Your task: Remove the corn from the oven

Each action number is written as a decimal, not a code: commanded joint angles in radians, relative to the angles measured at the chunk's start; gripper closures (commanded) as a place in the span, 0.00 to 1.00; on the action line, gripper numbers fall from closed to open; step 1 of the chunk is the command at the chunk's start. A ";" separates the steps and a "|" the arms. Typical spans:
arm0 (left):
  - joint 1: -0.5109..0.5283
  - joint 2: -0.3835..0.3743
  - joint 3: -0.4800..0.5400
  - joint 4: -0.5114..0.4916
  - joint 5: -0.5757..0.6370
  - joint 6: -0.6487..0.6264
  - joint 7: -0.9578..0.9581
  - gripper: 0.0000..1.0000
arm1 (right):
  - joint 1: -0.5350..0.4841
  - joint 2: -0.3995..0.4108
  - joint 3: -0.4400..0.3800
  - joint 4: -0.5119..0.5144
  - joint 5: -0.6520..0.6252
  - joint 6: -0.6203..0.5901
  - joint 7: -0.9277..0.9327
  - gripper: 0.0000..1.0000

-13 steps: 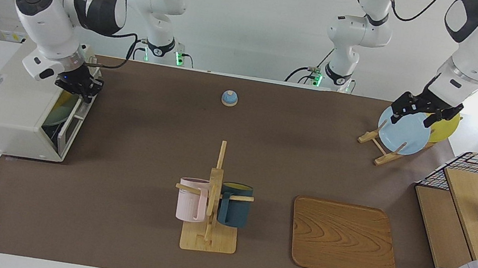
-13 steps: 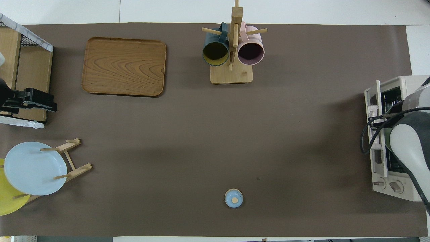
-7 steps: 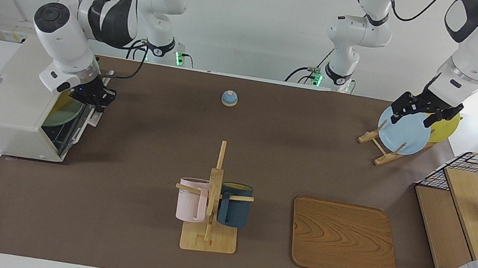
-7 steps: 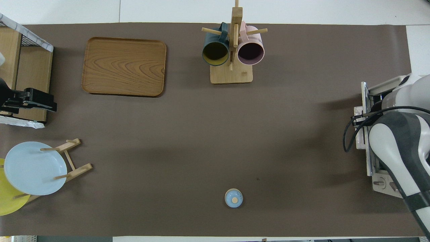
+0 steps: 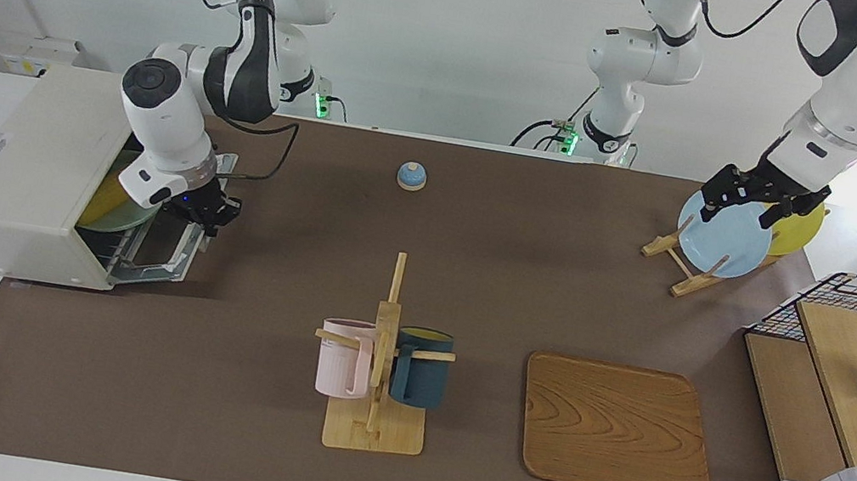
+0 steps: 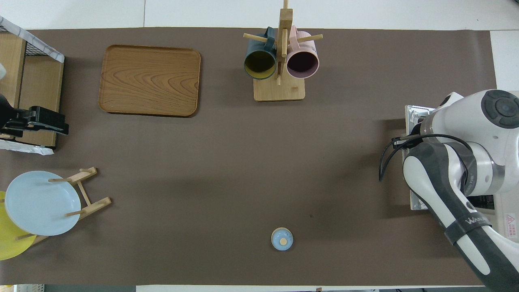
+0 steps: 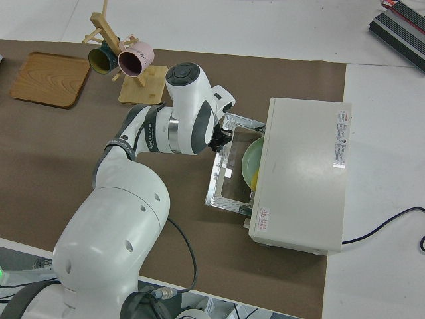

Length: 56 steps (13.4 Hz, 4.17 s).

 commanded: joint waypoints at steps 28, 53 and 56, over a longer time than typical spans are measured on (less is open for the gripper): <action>-0.004 -0.008 -0.004 -0.015 0.019 0.026 -0.007 0.00 | -0.102 -0.107 -0.013 -0.053 -0.053 -0.091 0.008 0.75; -0.007 -0.008 -0.006 -0.015 0.019 0.040 -0.010 0.00 | 0.053 -0.041 0.000 0.152 -0.127 -0.341 0.005 1.00; -0.007 -0.008 -0.006 -0.015 0.019 0.041 -0.010 0.00 | 0.237 -0.028 0.002 0.182 -0.168 -0.370 0.216 1.00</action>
